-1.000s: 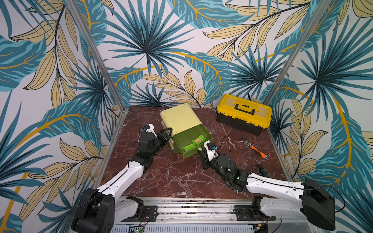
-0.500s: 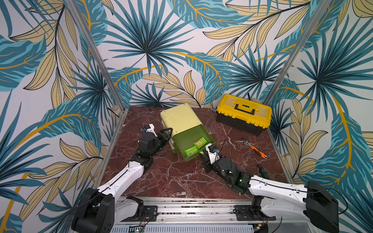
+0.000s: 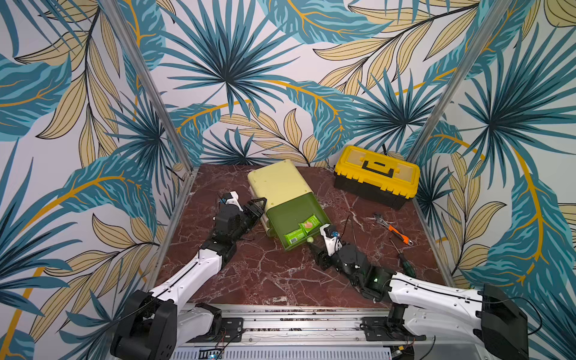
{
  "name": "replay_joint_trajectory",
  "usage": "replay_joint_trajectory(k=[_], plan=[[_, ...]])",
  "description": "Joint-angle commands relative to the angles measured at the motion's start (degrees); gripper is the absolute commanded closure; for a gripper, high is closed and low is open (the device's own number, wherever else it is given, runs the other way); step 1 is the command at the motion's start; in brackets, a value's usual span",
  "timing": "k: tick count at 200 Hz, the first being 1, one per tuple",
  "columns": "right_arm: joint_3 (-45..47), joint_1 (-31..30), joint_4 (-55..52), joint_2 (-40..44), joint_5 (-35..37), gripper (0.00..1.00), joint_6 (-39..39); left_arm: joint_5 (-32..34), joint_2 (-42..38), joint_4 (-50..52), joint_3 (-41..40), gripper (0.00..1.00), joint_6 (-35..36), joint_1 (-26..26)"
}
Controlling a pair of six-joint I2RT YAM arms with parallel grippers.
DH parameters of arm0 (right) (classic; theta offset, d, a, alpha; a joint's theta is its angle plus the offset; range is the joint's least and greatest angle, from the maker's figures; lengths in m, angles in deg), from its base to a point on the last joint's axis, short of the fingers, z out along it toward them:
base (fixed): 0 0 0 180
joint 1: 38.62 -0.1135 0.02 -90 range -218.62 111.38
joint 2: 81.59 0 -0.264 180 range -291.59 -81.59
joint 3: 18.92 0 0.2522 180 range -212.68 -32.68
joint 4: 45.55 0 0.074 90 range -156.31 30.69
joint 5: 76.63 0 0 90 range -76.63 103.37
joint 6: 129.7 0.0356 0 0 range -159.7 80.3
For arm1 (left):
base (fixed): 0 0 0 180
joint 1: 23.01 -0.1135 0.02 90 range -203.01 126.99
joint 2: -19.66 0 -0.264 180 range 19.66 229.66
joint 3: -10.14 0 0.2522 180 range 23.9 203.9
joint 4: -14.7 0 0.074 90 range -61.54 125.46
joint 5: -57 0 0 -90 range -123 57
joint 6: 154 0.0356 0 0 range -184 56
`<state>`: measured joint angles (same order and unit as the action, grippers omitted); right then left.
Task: Take the cookies out of the drawer
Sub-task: Open the drawer in the storage box, then pick up the cookie from the drawer.
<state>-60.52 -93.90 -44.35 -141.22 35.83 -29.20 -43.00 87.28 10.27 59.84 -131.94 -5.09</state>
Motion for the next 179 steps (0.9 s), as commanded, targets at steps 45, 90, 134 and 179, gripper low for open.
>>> replay_joint_trajectory(k=[45, 90, 134, 179], plan=[[-8.1, -0.2, -34.9, 15.5, 6.2, 0.31, 11.4, 4.5, -5.8, 9.7, 5.3, 0.41, 9.1, 0.7], [-14.0, -0.1, -42.6, 12.1, 3.8, 0.30, 19.6, 12.9, -9.6, 31.7, 19.1, 0.38, 31.2, 6.6], [-14.8, 0.0, -41.4, 9.1, 2.4, 0.30, 19.1, 16.9, 0.6, 54.1, 38.0, 0.38, 50.1, 16.2], [-19.2, 1.9, -41.8, 10.0, -1.3, 0.31, 14.8, 24.6, 10.5, 66.7, 51.8, 0.36, 53.0, 23.8]])
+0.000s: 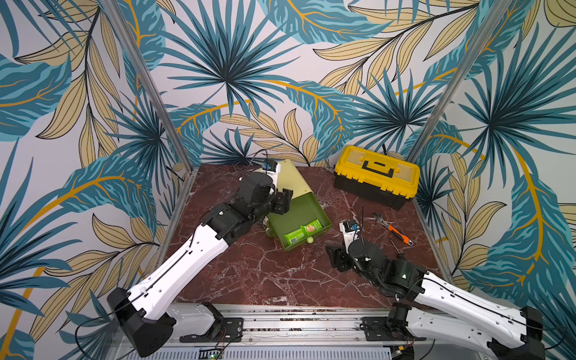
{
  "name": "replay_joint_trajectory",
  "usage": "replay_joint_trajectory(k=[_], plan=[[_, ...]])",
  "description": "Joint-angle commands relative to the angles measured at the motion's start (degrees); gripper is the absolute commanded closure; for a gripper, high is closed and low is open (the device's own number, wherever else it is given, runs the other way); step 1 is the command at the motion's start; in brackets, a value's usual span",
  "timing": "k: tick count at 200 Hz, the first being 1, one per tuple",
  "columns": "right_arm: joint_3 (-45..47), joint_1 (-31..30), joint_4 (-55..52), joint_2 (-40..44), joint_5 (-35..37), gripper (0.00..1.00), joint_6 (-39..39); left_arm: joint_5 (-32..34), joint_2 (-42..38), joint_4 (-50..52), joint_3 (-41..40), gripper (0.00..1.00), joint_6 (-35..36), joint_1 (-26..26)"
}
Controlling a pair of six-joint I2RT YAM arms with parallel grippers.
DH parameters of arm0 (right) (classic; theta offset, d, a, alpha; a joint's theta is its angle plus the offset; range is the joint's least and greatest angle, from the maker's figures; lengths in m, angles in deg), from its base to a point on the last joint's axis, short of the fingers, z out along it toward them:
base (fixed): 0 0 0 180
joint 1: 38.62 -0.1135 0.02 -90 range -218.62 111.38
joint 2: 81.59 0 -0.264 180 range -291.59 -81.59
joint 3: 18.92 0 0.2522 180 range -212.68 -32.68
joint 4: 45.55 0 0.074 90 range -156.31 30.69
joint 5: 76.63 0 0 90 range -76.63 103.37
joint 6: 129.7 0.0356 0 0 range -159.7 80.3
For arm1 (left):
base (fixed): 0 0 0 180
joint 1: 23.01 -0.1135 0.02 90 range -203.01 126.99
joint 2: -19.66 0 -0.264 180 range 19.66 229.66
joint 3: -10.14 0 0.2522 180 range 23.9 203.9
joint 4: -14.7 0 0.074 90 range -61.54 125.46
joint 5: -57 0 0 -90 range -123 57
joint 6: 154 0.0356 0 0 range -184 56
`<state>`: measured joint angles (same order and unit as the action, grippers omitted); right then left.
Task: Take the cookies out of the drawer
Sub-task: Pick up the cookie from the drawer.
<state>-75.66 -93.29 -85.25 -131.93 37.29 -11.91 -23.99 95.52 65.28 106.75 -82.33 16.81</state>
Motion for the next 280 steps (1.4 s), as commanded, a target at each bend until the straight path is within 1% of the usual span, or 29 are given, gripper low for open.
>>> replay_joint_trajectory(k=[1, 20, 39, 53, 61, 64, 70, 95, 128, 164, 197, 241, 280], plan=[[-4.3, 1.5, -1.0, 0.7, -2.9, 0.31, -2.7, 5.7, 2.2, 11.6, 4.9, 0.36, 3.1, 1.9], [-10.5, 4.1, -4.4, -3.0, -8.1, 0.31, -4.9, 7.9, -0.7, 7.5, 2.2, 0.36, -4.7, 2.1], [-17.6, 6.7, -8.7, -8.8, -14.5, 0.32, -7.3, 11.6, -6.3, 2.0, -4.3, 0.40, -14.3, 2.0], [-22.7, 8.2, -11.4, -13.5, -18.3, 0.33, -8.9, 13.1, -10.8, -1.0, -9.8, 0.41, -20.8, 2.1], [-25.7, 8.3, -13.0, -16.5, -20.5, 0.33, -10.0, 13.4, -13.2, -1.9, -12.6, 0.42, -24.4, 2.0], [-26.8, 9.7, -13.7, -17.7, -21.4, 0.34, -10.6, 13.4, -14.0, -2.3, -13.6, 0.42, -25.6, 2.1], [-29.0, 10.3, -14.9, -19.6, -23.2, 0.34, -11.7, 13.2, -15.5, -2.8, -15.6, 0.42, -27.7, 2.1], [-37.1, 11.2, -18.6, -28.9, -25.3, 0.37, -15.2, 11.2, -19.6, -3.5, -21.8, 0.42, -33.9, 2.1], [-43.6, 12.1, -20.1, -37.6, -24.9, 0.44, -16.6, 8.8, -22.0, -7.3, -27.6, 0.42, -37.7, 2.1], [-46.6, 12.3, -20.3, -43.3, -25.6, 0.50, -16.9, 7.3, -22.6, -10.6, -31.9, 0.42, -40.8, 1.9], [-47.3, 12.3, -20.5, -46.3, -24.5, 0.54, -17.1, 6.0, -22.3, -12.0, -34.0, 0.44, -42.6, 1.8], [-47.9, 12.3, -20.5, -48.7, -22.8, 0.58, -16.9, 5.9, -22.1, -13.1, -35.4, 0.45, -43.4, 1.8], [-48.5, 12.3, -20.3, -50.4, -23.9, 0.62, -16.3, 5.9, -21.9, -13.4, -35.9, 0.46, -43.8, 1.6]])
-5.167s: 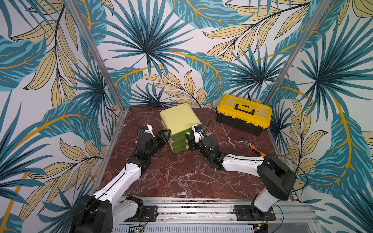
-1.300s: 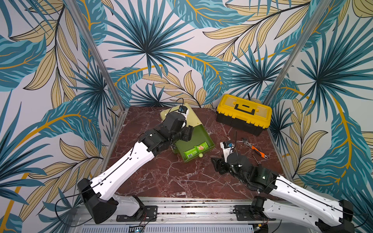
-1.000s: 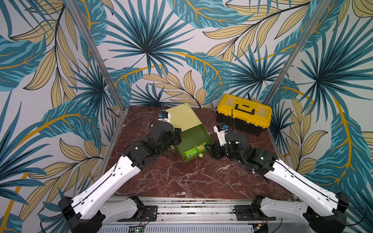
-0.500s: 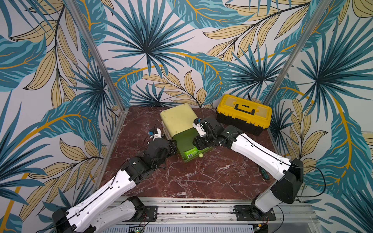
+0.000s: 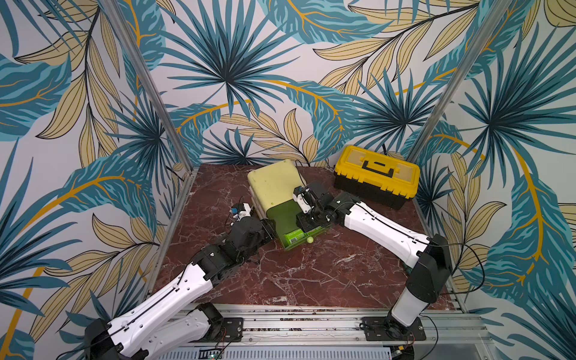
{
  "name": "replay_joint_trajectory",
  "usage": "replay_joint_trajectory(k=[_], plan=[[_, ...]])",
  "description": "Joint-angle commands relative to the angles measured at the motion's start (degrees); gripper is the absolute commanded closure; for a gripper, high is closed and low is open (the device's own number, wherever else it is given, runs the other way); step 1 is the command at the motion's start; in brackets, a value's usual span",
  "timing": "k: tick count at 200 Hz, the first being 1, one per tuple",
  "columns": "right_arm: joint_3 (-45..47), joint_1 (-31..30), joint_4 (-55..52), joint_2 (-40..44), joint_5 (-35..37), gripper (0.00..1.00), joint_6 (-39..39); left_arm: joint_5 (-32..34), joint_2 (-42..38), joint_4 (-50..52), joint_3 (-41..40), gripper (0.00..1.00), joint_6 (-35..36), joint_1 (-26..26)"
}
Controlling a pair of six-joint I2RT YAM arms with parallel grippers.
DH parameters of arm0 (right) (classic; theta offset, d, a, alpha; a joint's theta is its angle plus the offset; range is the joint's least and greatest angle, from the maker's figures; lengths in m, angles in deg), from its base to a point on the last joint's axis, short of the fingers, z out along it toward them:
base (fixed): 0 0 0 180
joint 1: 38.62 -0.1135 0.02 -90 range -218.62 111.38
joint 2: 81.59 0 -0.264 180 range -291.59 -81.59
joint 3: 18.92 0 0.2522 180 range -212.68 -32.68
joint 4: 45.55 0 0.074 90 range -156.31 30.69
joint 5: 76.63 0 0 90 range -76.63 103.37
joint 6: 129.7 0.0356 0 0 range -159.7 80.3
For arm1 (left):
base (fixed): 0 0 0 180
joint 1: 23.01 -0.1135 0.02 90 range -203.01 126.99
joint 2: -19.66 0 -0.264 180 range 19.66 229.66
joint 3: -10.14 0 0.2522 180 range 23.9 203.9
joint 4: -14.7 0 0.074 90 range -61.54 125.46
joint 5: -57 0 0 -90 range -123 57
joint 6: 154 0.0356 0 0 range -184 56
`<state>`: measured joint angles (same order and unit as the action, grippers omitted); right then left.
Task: Take the cookies out of the drawer
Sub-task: Pick up the cookie from the drawer.
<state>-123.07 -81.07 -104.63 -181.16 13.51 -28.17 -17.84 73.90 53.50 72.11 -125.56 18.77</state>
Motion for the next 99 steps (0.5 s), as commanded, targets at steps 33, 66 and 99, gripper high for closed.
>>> replay_joint_trajectory(k=[33, 66, 99], plan=[[-0.9, 0.0, -0.8, -1.8, -0.4, 0.64, 0.1, -0.1, 0.0, -1.8, -1.6, 0.47, -1.0, -0.4], [-0.8, 0.0, -0.7, -2.4, -0.8, 0.66, 0.1, -0.1, 0.2, -2.1, -1.6, 0.48, -1.0, -0.4], [-0.3, 0.0, -0.7, -2.8, -0.7, 0.68, 0.0, -0.1, 0.3, -2.2, -1.7, 0.48, -1.0, -0.4]])
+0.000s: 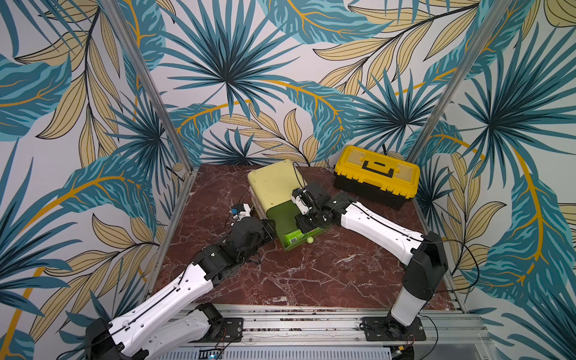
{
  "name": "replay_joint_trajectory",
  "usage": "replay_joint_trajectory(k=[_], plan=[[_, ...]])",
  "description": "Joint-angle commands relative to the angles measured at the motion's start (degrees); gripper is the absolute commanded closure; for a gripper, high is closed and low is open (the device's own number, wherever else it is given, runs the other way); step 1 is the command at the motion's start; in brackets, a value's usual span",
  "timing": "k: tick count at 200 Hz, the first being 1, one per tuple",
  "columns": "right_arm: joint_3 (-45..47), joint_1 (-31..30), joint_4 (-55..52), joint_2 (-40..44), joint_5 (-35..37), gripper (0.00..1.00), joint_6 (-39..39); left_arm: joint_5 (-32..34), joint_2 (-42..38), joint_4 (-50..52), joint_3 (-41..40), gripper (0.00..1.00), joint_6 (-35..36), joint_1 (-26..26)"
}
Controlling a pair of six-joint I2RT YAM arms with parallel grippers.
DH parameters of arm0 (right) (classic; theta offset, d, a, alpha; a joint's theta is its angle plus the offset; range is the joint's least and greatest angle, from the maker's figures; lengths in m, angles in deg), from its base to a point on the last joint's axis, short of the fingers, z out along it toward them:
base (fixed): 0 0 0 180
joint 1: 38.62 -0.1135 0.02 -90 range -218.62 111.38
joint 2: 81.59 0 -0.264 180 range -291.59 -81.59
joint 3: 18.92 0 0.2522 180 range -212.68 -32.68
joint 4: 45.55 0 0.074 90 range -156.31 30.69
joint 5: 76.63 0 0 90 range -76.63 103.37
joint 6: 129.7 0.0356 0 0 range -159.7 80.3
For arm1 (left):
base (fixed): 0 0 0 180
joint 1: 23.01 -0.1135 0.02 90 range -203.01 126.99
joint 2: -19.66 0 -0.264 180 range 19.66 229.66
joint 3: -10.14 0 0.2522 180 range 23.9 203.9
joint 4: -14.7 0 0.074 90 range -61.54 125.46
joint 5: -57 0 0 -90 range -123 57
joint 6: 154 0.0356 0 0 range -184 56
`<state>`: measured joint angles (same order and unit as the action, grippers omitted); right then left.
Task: Take the cookies out of the drawer
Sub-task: Pick up the cookie from the drawer.
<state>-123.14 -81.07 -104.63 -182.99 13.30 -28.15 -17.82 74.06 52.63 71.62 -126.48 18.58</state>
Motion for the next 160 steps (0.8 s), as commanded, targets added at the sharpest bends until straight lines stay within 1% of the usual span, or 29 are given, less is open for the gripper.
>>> replay_joint_trajectory(k=[1, 52, 108, 160], plan=[[-0.3, 0.0, -0.7, -1.0, -0.5, 0.68, 0.0, -0.2, 0.2, -1.4, -1.2, 0.48, -0.1, -0.3], [0.3, 0.0, -0.3, -1.3, -1.4, 0.77, 0.1, 0.0, 0.2, -1.4, -1.3, 0.48, -0.2, -0.2], [0.9, 0.0, 0.2, -1.2, -3.0, 0.88, 0.1, 0.1, 0.1, -1.3, -1.4, 0.49, -0.4, -0.2], [1.8, 0.0, 1.9, 2.2, -2.1, 0.99, 0.6, 0.7, 0.0, -1.8, -1.2, 0.48, 0.5, -0.3]])
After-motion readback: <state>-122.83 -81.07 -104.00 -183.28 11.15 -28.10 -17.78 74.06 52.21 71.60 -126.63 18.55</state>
